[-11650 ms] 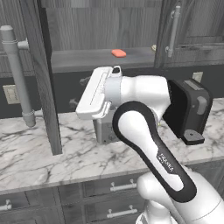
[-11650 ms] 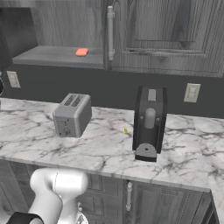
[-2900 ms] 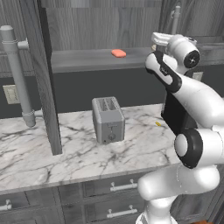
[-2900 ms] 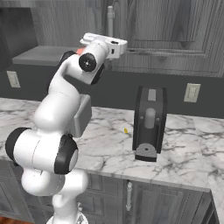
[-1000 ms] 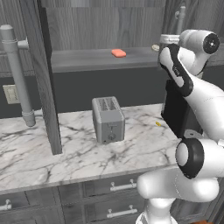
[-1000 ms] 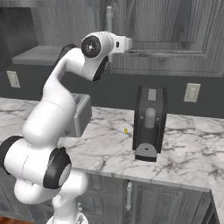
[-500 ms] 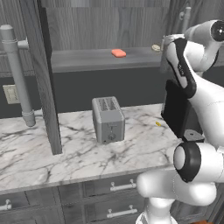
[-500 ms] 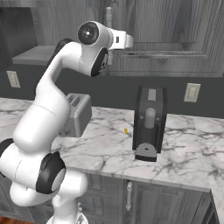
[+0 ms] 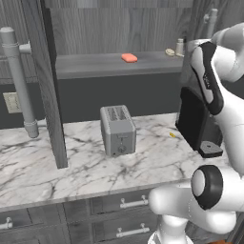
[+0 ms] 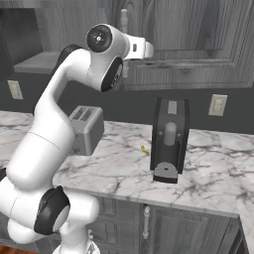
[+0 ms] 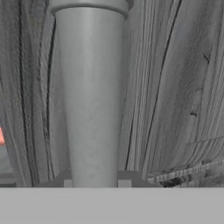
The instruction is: Pick the bar soap and dish brush from the cabinet and place them on the counter.
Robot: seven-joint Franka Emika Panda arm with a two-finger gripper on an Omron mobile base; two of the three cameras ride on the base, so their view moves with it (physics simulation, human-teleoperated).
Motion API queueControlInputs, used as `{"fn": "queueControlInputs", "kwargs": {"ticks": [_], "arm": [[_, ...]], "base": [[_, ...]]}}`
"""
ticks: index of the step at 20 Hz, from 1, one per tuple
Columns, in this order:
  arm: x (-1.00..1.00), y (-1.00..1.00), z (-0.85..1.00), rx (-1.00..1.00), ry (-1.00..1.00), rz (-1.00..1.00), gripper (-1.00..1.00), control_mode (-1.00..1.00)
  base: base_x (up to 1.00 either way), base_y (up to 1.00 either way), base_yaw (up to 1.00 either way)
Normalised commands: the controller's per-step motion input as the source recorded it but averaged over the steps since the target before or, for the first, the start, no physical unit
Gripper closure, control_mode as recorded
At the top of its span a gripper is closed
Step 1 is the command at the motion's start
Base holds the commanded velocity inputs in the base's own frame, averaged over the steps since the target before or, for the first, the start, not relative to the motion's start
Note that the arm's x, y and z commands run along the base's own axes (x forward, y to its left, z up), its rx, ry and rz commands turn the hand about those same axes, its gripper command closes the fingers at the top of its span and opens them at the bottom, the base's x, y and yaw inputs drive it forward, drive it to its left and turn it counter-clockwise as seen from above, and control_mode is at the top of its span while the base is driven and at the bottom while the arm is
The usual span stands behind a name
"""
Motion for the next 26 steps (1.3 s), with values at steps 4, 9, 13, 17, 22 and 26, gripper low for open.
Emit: {"fn": "queueControlInputs", "kwargs": {"ticks": [4, 9, 13, 17, 22, 26], "arm": [[-0.55, -0.56, -0.26, 0.01, 0.0, 0.0, 1.0, -1.0], [-0.53, -0.59, -0.21, 0.02, 0.0, 0.0, 1.0, -1.0], [-0.42, -0.61, -0.12, 0.04, 0.0, 0.0, 1.0, -1.0], [-0.39, -0.65, -0.12, 0.05, 0.0, 0.0, 1.0, -1.0], [-0.39, -0.67, -0.1, 0.05, 0.0, 0.0, 1.0, -1.0], [-0.38, -0.64, -0.09, 0.04, 0.0, 0.0, 1.0, -1.0]], "base": [[0.0, 0.0, 0.0], [0.0, 0.0, 0.0], [0.0, 0.0, 0.0], [0.0, 0.0, 0.0], [0.0, 0.0, 0.0], [0.0, 0.0, 0.0]]}}
